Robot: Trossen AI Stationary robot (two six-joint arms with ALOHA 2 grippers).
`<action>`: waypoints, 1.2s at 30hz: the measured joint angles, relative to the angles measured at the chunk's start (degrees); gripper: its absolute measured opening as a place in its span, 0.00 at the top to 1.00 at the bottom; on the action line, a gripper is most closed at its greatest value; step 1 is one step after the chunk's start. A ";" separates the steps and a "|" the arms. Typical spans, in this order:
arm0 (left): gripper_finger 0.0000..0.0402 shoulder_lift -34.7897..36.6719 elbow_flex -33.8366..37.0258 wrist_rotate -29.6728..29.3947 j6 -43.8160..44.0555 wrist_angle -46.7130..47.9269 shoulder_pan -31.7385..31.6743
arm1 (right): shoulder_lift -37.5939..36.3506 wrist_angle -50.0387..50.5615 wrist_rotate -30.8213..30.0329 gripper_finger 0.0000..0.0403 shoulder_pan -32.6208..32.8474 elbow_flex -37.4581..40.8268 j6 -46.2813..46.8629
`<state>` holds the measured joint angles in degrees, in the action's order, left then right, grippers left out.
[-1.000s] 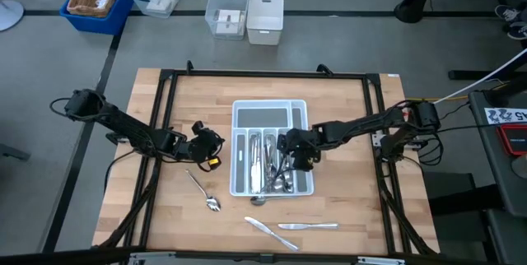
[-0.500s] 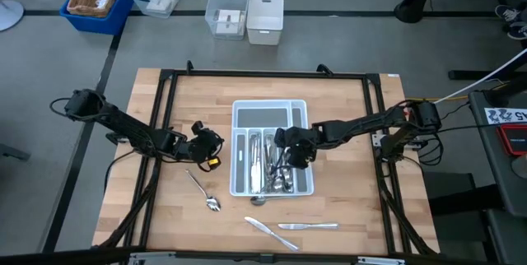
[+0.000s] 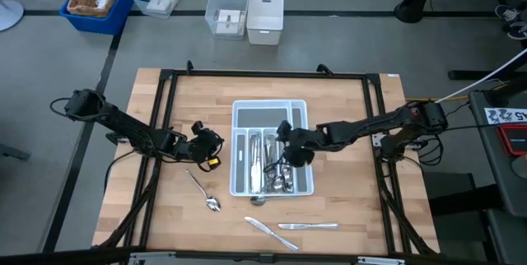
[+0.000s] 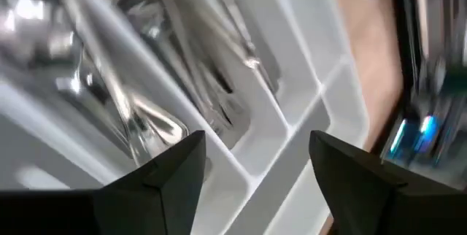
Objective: Sort silverware
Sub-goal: Put the silver spoon into the white cutlery tray
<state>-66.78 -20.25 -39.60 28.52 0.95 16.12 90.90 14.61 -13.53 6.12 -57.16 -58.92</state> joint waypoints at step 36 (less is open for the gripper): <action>0.99 0.00 -0.23 25.73 6.44 -13.64 -0.40 | -19.60 -12.86 11.29 0.38 8.19 -8.82 79.98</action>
<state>-66.78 -20.48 -13.88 34.97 -12.69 15.72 71.31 1.75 -2.24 14.31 -65.98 21.06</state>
